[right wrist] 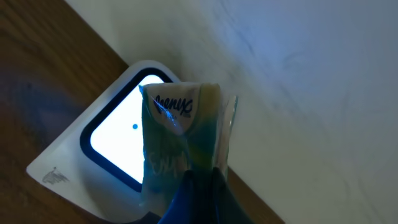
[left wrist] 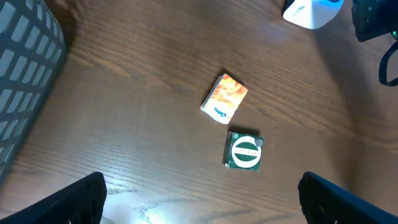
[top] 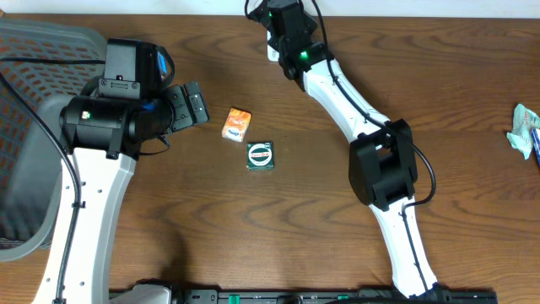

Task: Scan the item barcode
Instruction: 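Hold the Kleenex pack in front of the scanner face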

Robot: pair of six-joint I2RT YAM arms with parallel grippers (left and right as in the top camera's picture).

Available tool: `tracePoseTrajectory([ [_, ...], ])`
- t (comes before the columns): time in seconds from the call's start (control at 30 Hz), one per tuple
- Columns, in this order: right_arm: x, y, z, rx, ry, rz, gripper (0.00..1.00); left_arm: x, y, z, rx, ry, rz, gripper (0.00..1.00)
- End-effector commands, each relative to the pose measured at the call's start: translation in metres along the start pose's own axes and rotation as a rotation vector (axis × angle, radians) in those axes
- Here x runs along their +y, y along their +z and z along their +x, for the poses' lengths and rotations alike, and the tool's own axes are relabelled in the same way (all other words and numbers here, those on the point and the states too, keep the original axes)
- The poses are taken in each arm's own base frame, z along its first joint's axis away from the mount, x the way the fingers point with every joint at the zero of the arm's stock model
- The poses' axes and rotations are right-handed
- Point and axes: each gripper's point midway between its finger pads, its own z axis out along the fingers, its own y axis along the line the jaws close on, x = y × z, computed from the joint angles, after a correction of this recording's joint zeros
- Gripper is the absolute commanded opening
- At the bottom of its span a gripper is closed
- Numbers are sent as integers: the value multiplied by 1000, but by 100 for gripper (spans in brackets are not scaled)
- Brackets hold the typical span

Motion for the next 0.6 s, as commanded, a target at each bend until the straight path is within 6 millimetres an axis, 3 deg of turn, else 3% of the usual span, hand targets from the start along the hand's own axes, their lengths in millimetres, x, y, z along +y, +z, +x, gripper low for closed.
tracePoseTrajectory([
  [0.0, -7, -2, -3, 4, 27, 22, 1, 1, -3, -4, -12, 3, -4, 98],
  [0.27, -44, 0, 26, 107, 118, 162, 1, 1, -3, -4, -12, 3, -4, 98],
  [0.4, -79, -3, 62, 235, 194, 318, 1, 1, -3, -4, -12, 3, -4, 98],
  [0.57, -116, -7, 134, 440, 267, 430, 1, 1, -3, -4, -12, 3, -4, 98],
])
